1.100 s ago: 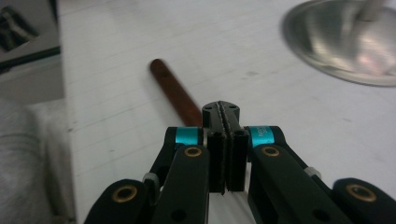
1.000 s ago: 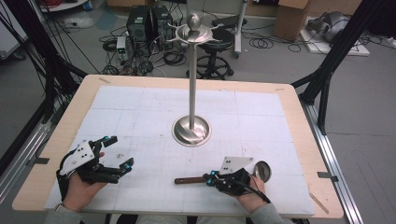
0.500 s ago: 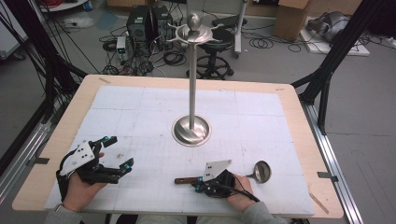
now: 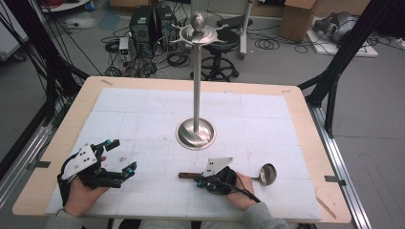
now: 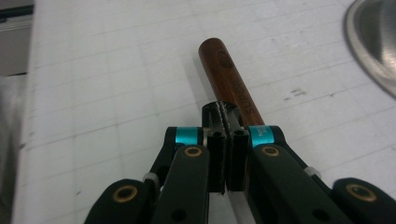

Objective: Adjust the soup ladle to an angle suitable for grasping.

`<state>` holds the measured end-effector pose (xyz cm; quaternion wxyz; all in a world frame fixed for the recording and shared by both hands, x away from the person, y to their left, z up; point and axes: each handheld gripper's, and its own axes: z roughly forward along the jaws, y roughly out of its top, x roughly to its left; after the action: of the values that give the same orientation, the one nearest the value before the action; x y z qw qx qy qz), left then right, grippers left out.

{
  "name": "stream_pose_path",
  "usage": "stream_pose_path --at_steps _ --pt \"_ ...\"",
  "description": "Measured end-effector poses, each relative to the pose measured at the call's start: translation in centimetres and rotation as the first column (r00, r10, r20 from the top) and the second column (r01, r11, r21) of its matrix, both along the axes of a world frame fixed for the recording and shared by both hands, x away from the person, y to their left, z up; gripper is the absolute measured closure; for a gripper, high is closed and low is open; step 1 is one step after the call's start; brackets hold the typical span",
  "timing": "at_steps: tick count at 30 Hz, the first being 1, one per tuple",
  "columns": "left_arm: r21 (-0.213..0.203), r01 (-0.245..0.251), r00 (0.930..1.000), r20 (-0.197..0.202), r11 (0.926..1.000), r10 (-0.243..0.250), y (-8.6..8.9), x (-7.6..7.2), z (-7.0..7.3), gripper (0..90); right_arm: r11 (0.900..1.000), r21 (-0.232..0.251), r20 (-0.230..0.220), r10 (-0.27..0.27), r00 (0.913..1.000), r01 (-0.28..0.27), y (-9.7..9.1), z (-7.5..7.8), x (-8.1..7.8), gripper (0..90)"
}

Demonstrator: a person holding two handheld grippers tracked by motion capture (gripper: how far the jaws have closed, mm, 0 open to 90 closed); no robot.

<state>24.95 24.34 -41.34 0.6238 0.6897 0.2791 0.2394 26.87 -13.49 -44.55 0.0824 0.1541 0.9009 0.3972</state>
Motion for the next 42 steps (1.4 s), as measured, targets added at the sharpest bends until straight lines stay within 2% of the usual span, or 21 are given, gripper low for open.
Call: stream_pose_path --at_steps 4,7,10,14,15,26,35,36,37,38,39,40,42 --pt "-0.001 0.000 1.0000 0.000 1.0000 0.000 0.0 0.0 0.0 1.8 0.9980 0.006 -0.004 -0.063 0.9980 0.063 0.3 0.0 1.0 89.5" --pt "-0.003 0.002 1.0000 0.000 1.0000 -0.002 0.0 0.0 0.0 1.8 0.9967 0.010 0.003 -0.080 0.9968 0.080 0.3 -0.1 1.5 89.5" --pt "-0.006 0.003 1.0000 -0.005 1.0000 -0.003 0.0 0.0 0.0 1.8 0.9940 0.026 -0.008 -0.106 0.9943 0.106 0.2 -0.1 2.3 89.5" --pt "-0.005 0.003 1.0000 -0.004 1.0000 -0.003 0.0 0.0 -0.1 1.8 0.9924 0.019 0.004 -0.122 0.9926 0.122 0.3 -0.1 2.7 89.5" --pt "-0.005 0.002 1.0000 -0.004 1.0000 -0.002 0.0 0.0 -0.1 1.8 0.9901 0.019 0.009 -0.139 0.9902 0.139 0.3 -0.2 3.0 89.5" --pt "-0.006 0.006 1.0000 -0.005 1.0000 -0.006 0.0 0.0 -0.1 1.8 0.9806 0.042 -0.002 -0.192 0.9815 0.191 0.1 -0.3 4.2 89.5" --pt "-0.007 0.006 1.0000 -0.006 1.0000 -0.006 0.0 0.0 -0.1 1.8 0.9792 0.041 0.000 -0.199 0.9801 0.198 0.0 -0.3 4.5 89.4" --pt "-0.006 0.006 1.0000 -0.002 1.0000 -0.006 0.1 0.0 -0.1 1.8 0.9792 0.053 -0.004 -0.196 0.9806 0.196 -0.1 -0.1 4.5 89.4" --pt "-0.008 0.005 1.0000 -0.003 1.0000 -0.005 0.1 -0.1 -0.1 1.8 0.9789 0.088 -0.001 -0.185 0.9827 0.184 -0.3 0.5 4.4 89.4" --pt "-0.008 0.003 1.0000 0.001 1.0000 -0.003 0.2 -0.1 0.0 1.8 0.9789 0.088 -0.001 -0.185 0.9827 0.184 -0.3 0.5 4.4 89.4" --pt "-0.015 0.000 1.0000 0.003 0.9999 0.000 0.3 -0.1 0.0 1.8 0.9775 0.133 0.008 -0.166 0.9860 0.164 -0.8 1.5 4.3 89.3" --pt "-0.020 -0.003 1.0000 0.003 0.9998 0.003 0.4 -0.1 0.0 1.8 0.9775 0.133 0.008 -0.166 0.9860 0.164 -0.8 1.5 4.3 89.3" --pt "-0.024 -0.006 1.0000 0.003 0.9997 0.006 0.5 0.0 0.0 1.8 0.9764 0.155 -0.002 -0.152 0.9883 0.151 -1.3 2.6 4.2 89.1"
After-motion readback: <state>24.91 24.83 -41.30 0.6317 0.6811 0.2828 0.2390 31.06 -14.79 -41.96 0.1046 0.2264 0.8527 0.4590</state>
